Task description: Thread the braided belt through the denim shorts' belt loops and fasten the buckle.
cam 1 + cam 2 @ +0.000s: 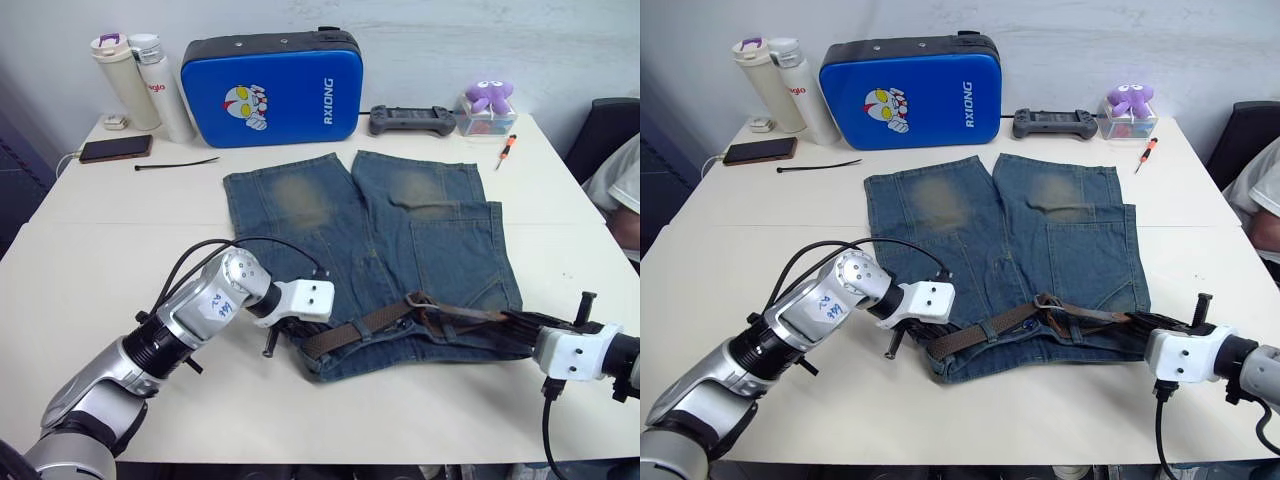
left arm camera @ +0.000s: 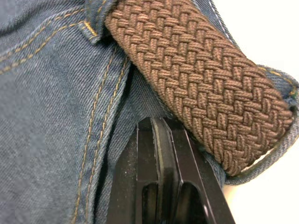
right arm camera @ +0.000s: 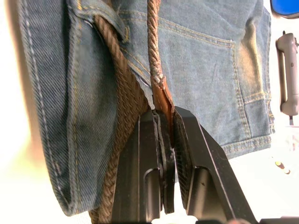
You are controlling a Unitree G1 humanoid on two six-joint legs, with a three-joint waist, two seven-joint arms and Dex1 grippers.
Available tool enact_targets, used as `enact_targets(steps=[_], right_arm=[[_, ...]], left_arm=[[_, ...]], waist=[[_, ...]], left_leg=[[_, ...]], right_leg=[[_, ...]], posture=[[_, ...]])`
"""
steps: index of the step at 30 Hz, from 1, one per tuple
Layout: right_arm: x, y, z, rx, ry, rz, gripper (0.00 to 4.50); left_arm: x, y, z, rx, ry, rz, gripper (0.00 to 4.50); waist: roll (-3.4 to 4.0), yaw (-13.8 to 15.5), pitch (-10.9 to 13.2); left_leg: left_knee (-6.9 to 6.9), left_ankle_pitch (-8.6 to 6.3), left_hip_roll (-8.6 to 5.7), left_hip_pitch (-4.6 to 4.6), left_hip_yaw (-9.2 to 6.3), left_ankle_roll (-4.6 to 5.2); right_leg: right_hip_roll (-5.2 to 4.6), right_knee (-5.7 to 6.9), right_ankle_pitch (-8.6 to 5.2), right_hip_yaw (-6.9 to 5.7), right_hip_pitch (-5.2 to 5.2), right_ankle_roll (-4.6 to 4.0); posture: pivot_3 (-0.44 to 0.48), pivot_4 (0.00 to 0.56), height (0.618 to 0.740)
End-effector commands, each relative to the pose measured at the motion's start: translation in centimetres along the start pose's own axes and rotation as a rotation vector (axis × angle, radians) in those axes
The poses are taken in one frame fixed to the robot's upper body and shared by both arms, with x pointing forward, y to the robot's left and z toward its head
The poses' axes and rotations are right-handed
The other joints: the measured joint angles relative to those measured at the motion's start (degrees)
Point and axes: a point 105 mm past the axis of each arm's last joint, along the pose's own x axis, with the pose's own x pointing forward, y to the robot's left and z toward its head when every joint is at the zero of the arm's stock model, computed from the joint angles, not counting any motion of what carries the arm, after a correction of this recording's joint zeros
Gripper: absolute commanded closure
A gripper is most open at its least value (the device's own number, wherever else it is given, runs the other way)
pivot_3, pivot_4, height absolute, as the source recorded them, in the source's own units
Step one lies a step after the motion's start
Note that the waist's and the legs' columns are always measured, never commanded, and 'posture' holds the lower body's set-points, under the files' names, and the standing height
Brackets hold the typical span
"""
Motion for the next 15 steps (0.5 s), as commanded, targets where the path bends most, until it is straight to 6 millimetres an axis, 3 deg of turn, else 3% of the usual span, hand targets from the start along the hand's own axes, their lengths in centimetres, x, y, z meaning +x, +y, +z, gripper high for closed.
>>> enact_targets(steps=[1,5,9,13,15], right_arm=[[0.6,0.6,1.0,0.005,-0.014,0.014,4.50],[1.1,1.1,2.2,0.019,-0.040,0.024,4.50],[1.1,1.2,2.3,0.026,-0.032,0.024,4.50],[1.0,1.2,2.3,0.032,-0.027,0.018,4.50],[1.0,1.2,2.2,0.035,-0.024,0.017,4.50]], left_arm=[[-2.3,1.5,3.1,-0.143,-0.192,0.014,4.39],[-4.6,2.4,6.9,-0.226,-0.384,-0.003,4.39],[-4.5,0.8,8.9,-0.217,-0.438,-0.090,4.39],[-2.8,-1.2,8.0,-0.180,-0.341,-0.136,4.39],[-1.4,-0.9,6.1,-0.134,-0.238,-0.074,4.39]], waist=[[-0.05,0.06,0.04],[-0.09,0.05,0.06],[-0.08,-0.16,0.06],[-0.09,-0.26,0.06],[-0.08,-0.19,0.06]], left_leg=[[0.04,0.00,0.00,-0.09,0.00,0.00],[0.11,0.08,-0.01,-0.43,0.00,-0.15],[0.06,0.24,-0.01,-0.48,0.06,-0.42],[0.01,0.28,0.00,-0.43,0.14,-0.49],[0.01,0.28,-0.01,-0.40,0.15,-0.50]], right_leg=[[0.00,0.03,0.00,0.00,-0.08,0.00],[-0.01,0.14,0.00,0.00,-0.47,0.01],[0.00,0.17,-0.01,0.05,-0.54,0.01],[0.02,0.22,-0.01,0.16,-0.57,0.01],[0.02,0.22,-0.01,0.19,-0.56,0.01]], posture=[[0.000,0.150,0.740],[0.000,0.150,0.740],[0.000,0.150,0.740],[0.000,0.150,0.740],[0.000,0.150,0.740]])
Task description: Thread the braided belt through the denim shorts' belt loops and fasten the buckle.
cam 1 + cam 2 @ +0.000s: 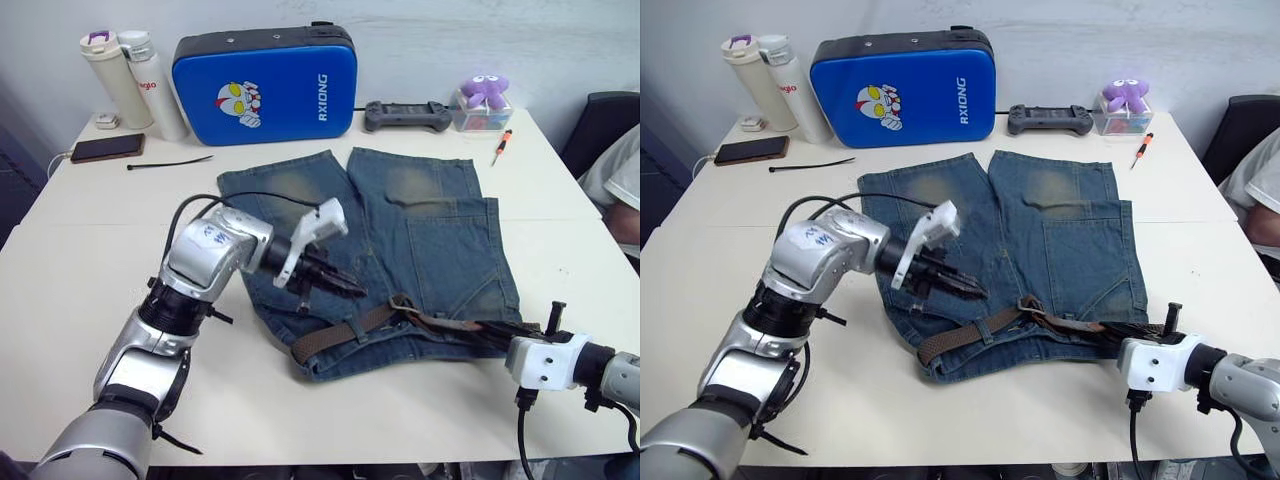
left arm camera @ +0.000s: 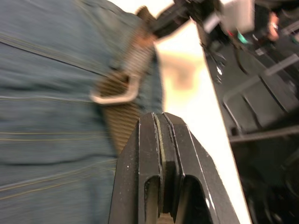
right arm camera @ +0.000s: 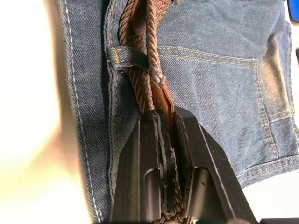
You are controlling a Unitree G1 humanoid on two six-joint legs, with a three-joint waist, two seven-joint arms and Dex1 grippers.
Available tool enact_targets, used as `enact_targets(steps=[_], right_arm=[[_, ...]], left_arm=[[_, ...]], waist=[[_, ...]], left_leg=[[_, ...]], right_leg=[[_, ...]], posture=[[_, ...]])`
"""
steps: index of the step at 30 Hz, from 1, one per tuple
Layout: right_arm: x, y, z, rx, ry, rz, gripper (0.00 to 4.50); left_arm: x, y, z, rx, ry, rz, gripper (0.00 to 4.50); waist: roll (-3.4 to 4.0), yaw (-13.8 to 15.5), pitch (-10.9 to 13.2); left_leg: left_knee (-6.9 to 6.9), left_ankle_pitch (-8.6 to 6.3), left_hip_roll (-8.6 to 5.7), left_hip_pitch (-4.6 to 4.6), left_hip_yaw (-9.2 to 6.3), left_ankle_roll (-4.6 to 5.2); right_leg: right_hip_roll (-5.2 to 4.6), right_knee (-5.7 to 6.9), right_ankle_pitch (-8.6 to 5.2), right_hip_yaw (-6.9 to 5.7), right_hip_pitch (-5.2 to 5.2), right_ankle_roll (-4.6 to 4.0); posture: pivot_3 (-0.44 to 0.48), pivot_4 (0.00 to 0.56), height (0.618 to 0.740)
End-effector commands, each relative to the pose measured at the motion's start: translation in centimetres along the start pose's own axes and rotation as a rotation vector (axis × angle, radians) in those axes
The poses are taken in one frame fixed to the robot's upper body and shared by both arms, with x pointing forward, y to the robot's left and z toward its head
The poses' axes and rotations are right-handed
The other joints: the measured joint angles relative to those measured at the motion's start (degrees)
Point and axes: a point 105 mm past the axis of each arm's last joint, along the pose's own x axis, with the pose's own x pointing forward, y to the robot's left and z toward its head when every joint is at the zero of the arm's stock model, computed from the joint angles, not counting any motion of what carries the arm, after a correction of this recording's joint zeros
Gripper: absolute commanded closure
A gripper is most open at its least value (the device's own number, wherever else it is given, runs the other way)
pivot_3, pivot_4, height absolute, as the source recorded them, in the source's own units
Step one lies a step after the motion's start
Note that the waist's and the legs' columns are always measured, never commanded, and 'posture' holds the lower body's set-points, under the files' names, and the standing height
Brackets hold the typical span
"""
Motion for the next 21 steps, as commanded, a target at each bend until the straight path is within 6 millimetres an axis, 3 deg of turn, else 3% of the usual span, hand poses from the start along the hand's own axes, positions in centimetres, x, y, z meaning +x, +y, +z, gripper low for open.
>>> enact_targets(steps=[1,3,11,21], right_arm=[[-0.3,-0.1,0.0,0.000,0.012,-0.010,4.50],[-0.3,-0.1,0.0,0.000,0.012,-0.008,4.50],[-0.7,-0.2,-0.1,0.001,0.020,-0.005,4.50],[-2.0,-0.7,-1.3,-0.066,0.072,-0.023,4.50]], left_arm=[[0.9,0.7,-2.6,0.097,0.137,0.080,4.39],[1.4,1.3,-4.1,0.091,0.172,0.109,4.39],[3.2,0.8,-4.9,0.098,0.165,0.082,4.39],[2.5,0.5,-9.4,0.119,0.378,0.055,4.39]], waist=[[0.00,0.05,0.00],[0.00,0.09,0.00],[-0.02,0.23,0.01],[0.00,0.21,0.00]], left_leg=[[-0.01,0.00,0.00,0.01,0.01,0.00],[-0.02,0.00,0.00,0.04,0.05,0.01],[-0.02,-0.06,0.00,0.00,0.08,0.10],[-0.05,-0.06,0.00,0.04,0.10,0.10]], right_leg=[[0.00,0.00,0.00,0.02,0.00,0.00],[0.00,0.00,0.00,0.05,0.01,0.00],[-0.01,-0.04,0.00,0.07,-0.01,0.00],[0.00,-0.04,0.00,0.09,0.01,0.00]], posture=[[0.000,0.150,0.740],[0.000,0.150,0.740],[0.000,0.150,0.740],[0.000,0.150,0.740]])
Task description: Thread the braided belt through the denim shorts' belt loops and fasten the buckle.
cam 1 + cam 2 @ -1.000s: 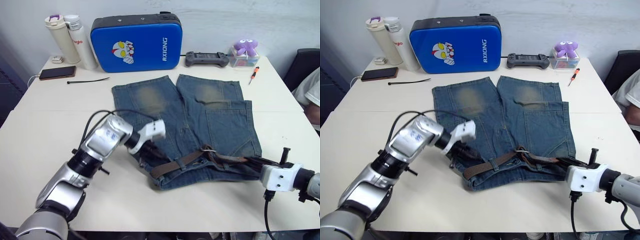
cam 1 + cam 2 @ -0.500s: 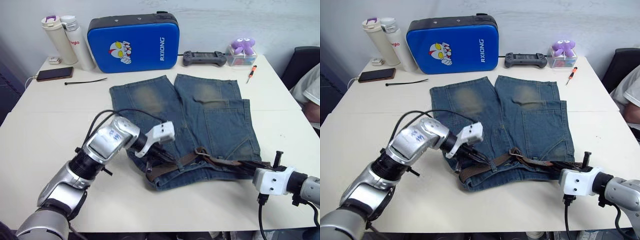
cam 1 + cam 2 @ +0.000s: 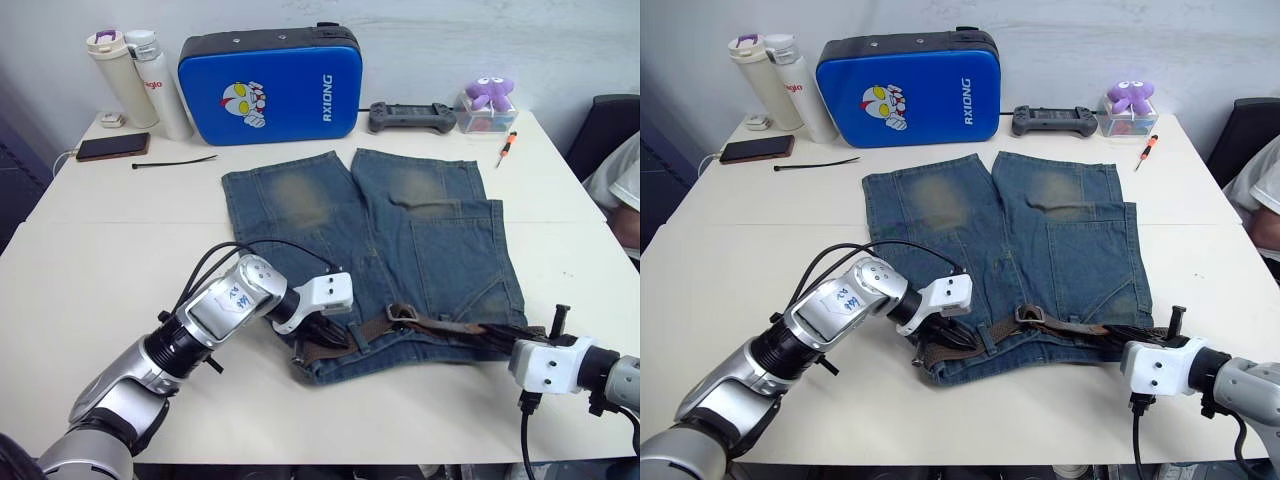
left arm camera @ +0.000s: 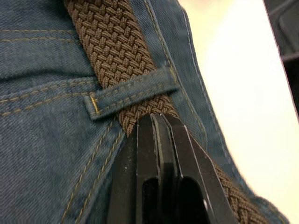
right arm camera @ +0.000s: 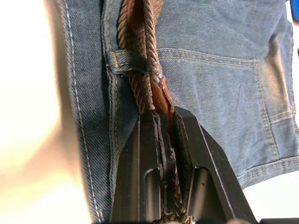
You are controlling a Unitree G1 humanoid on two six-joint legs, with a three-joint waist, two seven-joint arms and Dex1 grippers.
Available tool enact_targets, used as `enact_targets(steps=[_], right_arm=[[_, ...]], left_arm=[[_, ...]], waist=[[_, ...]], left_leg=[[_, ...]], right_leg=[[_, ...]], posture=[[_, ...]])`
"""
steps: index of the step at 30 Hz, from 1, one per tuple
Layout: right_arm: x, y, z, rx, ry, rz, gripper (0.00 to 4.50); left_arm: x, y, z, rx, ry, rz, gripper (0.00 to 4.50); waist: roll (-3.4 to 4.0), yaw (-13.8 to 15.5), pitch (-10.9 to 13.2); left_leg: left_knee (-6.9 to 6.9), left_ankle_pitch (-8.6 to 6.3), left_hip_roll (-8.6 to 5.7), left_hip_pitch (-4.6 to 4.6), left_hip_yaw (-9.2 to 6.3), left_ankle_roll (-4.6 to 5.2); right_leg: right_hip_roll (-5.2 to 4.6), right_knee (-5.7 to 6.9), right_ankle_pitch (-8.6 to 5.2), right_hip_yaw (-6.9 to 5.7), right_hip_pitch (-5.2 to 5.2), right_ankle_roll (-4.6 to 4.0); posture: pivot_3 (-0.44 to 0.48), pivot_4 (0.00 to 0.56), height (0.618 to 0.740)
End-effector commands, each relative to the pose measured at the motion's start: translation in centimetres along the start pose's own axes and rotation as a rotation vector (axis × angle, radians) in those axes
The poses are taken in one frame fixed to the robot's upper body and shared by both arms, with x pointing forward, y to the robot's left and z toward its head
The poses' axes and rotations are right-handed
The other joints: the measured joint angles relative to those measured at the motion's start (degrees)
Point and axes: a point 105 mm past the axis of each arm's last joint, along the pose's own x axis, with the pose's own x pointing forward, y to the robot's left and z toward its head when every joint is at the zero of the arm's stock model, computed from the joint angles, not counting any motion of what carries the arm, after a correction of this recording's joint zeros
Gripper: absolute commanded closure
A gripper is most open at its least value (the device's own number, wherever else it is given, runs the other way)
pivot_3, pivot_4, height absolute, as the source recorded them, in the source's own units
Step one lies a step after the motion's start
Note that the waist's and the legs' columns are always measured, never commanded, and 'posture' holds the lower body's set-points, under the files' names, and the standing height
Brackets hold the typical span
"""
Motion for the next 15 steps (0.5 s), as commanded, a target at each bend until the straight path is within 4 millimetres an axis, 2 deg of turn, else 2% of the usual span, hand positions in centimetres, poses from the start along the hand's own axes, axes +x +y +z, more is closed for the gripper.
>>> enact_targets(steps=[1,5,8,15], right_arm=[[-1.7,-1.3,-1.7,-0.058,0.078,-0.040,4.50],[-3.4,-2.0,-3.3,-0.093,0.132,-0.055,4.50],[-4.4,-2.1,-4.2,-0.092,0.156,-0.061,4.50],[-4.7,-1.2,-5.2,-0.079,0.168,-0.031,4.50]], left_arm=[[0.6,-0.9,-3.3,-0.027,0.135,-0.043,4.39],[0.3,-1.6,-5.1,-0.041,0.212,-0.076,4.39],[0.2,-1.9,-5.7,-0.052,0.240,-0.083,4.39],[-0.1,-2.3,-6.4,-0.071,0.268,-0.088,4.39]], waist=[[0.01,-0.03,0.00],[0.03,-0.10,-0.02],[0.04,-0.04,-0.03],[0.04,0.01,-0.03]], left_leg=[[-0.01,0.00,0.00,0.02,0.01,0.00],[-0.13,-0.10,0.00,0.30,0.06,0.17],[-0.13,-0.20,0.01,0.33,0.05,0.36],[-0.12,-0.26,0.02,0.40,0.04,0.44]], right_leg=[[0.00,-0.01,0.00,0.01,0.01,0.00],[0.01,-0.09,-0.01,0.06,0.25,0.00],[0.01,-0.12,-0.01,0.04,0.31,0.00],[0.00,-0.26,-0.03,0.03,0.46,0.02]], posture=[[0.000,0.150,0.740],[0.000,0.150,0.740],[0.000,0.150,0.740],[0.000,0.150,0.740]])
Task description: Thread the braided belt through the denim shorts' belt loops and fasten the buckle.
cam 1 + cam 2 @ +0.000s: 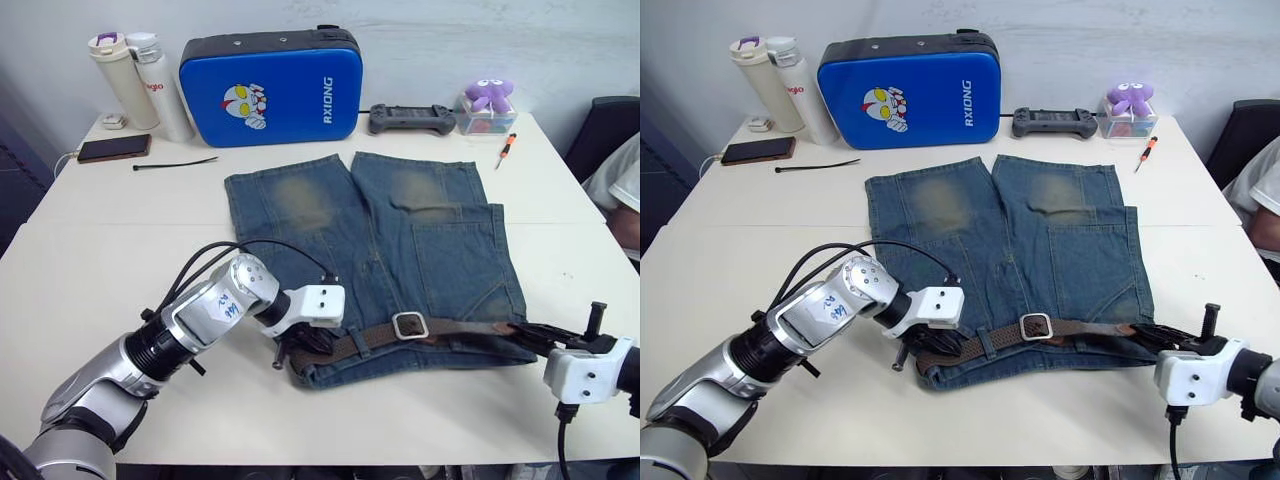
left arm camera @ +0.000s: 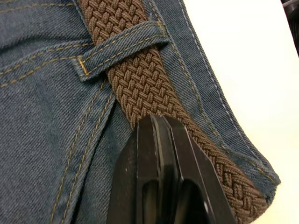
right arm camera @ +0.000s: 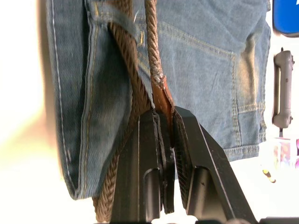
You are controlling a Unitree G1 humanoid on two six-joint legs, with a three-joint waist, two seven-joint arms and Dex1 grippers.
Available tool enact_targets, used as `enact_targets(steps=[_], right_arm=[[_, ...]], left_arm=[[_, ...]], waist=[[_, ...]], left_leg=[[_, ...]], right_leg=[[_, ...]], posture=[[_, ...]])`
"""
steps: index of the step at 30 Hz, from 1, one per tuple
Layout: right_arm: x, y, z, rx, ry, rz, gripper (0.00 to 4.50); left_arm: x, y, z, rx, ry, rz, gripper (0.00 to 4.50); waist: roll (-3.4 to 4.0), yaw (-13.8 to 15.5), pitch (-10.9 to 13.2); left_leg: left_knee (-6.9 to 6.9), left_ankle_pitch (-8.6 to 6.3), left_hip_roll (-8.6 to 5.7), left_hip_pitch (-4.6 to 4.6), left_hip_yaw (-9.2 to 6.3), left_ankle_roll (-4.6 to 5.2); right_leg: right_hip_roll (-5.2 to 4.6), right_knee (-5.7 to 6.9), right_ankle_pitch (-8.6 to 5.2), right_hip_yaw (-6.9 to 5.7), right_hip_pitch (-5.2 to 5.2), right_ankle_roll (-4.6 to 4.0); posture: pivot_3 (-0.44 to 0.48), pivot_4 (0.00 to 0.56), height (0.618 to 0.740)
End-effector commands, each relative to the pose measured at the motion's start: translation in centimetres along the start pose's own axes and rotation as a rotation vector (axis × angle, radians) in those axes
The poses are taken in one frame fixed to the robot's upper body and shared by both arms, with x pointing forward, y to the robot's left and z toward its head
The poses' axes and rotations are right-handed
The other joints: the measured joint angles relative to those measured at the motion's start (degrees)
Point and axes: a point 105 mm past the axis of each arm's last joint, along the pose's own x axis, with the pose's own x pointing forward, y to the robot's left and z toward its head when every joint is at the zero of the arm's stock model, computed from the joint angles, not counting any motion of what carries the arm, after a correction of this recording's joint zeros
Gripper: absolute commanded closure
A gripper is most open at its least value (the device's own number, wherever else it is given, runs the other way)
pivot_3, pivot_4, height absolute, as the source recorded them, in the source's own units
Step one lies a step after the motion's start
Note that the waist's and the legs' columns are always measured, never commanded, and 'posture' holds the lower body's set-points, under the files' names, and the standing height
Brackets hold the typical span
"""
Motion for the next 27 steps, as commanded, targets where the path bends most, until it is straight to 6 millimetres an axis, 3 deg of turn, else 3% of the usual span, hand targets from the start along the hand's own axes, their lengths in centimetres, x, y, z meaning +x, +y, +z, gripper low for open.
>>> enact_targets(steps=[1,7,17,20,24,27], right_arm=[[-1.6,0.1,-3.1,0.049,0.134,-0.012,4.50],[-1.9,2.1,-4.5,0.042,0.178,0.034,4.50],[-2.0,3.0,-5.4,0.010,0.198,0.054,4.50],[-1.4,2.7,-4.2,0.030,0.142,0.033,4.50],[0.2,2.3,-1.2,0.041,0.024,0.020,4.50],[0.9,2.8,-0.3,0.044,0.003,0.038,4.50]], left_arm=[[1.5,-1.8,-4.6,-0.147,0.149,-0.088,4.39],[1.3,-2.2,-5.0,-0.155,0.157,-0.086,4.39],[0.9,-2.4,-5.5,-0.160,0.168,-0.083,4.39],[0.7,-2.4,-5.7,-0.161,0.171,-0.079,4.39],[0.3,-2.1,-5.7,-0.152,0.174,-0.063,4.39],[0.0,-1.7,-5.6,-0.136,0.177,-0.046,4.39]], waist=[[0.01,0.05,-0.01],[0.03,0.06,-0.02],[0.01,0.14,-0.05],[0.00,0.10,-0.06],[-0.01,-0.11,-0.07],[0.00,-0.48,-0.07]], left_leg=[[0.00,0.00,0.00,0.02,0.00,0.01],[0.00,-0.04,0.00,0.05,-0.01,0.06],[0.00,-0.17,-0.01,0.28,-0.01,0.19],[0.00,-0.17,-0.01,0.30,-0.01,0.18],[-0.06,-0.18,0.00,0.39,0.00,0.17],[-0.17,-0.19,0.03,0.47,0.01,0.14]], right_leg=[[0.00,-0.02,0.00,-0.01,0.02,0.00],[-0.02,-0.10,-0.01,-0.02,0.11,0.02],[-0.05,-0.24,-0.04,-0.01,0.39,0.07],[-0.05,-0.25,-0.04,-0.01,0.41,0.07],[-0.04,-0.25,-0.05,0.01,0.47,0.05],[-0.02,-0.21,-0.10,0.02,0.47,-0.02]], posture=[[0.000,0.150,0.740],[0.000,0.150,0.740],[0.000,0.150,0.740],[0.000,0.150,0.740],[0.000,0.150,0.740],[0.000,0.150,0.740]])
